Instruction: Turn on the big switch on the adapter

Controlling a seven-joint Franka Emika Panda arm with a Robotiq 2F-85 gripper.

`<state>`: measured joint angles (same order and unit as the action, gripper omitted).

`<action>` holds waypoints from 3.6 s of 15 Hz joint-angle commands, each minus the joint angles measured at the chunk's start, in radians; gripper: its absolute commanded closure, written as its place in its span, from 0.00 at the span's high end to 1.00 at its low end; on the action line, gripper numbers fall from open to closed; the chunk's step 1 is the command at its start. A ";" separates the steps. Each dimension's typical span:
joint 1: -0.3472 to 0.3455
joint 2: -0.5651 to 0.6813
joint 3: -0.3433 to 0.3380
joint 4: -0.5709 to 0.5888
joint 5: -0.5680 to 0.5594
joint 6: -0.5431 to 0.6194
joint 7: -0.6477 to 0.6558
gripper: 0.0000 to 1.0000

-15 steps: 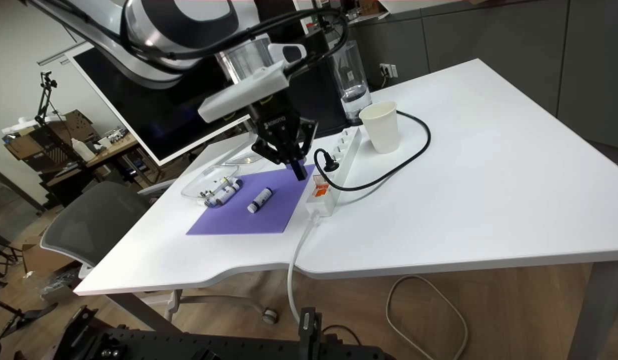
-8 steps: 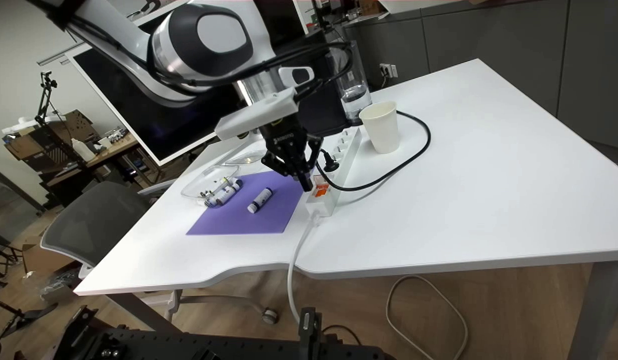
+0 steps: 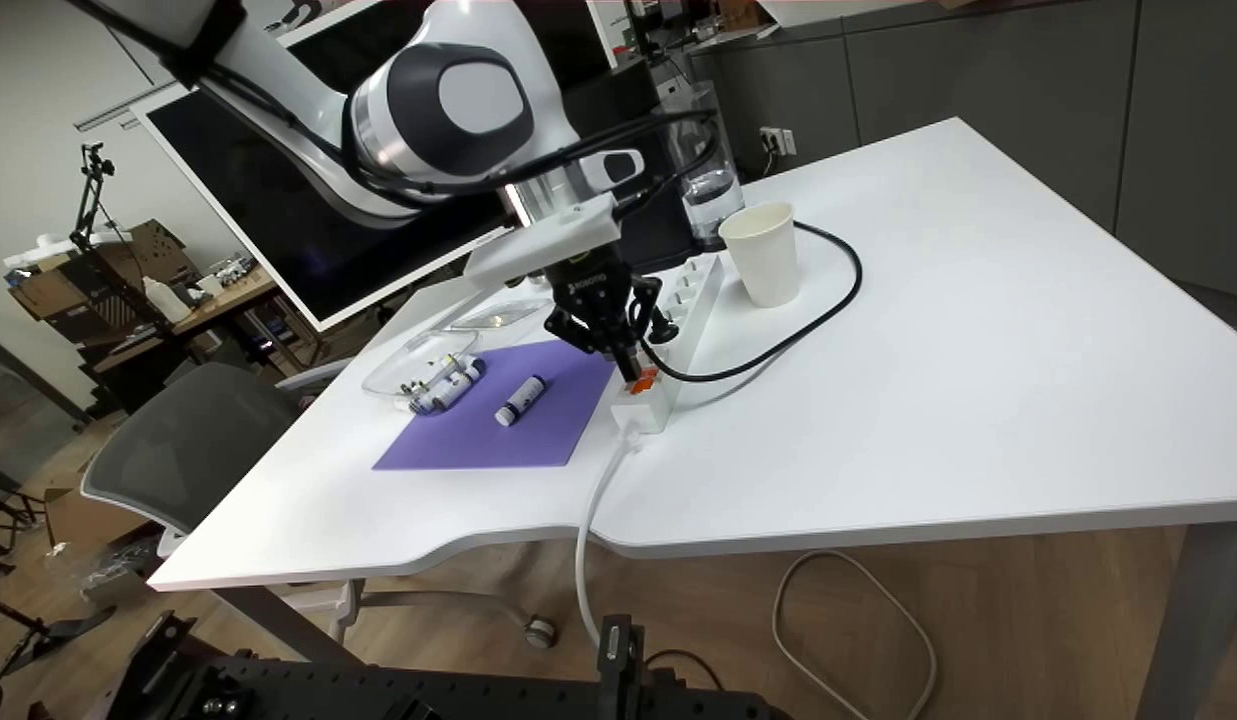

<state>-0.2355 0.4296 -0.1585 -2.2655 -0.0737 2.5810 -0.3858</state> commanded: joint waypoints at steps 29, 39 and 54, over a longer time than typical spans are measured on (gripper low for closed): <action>-0.245 0.147 0.106 0.123 0.294 -0.100 -0.132 0.00; -0.372 0.126 0.133 0.197 0.468 -0.330 -0.441 0.00; -0.014 -0.529 0.035 0.113 0.038 -0.721 0.010 0.80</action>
<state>-0.3167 0.0256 -0.1134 -2.1506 0.0761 1.9595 -0.5719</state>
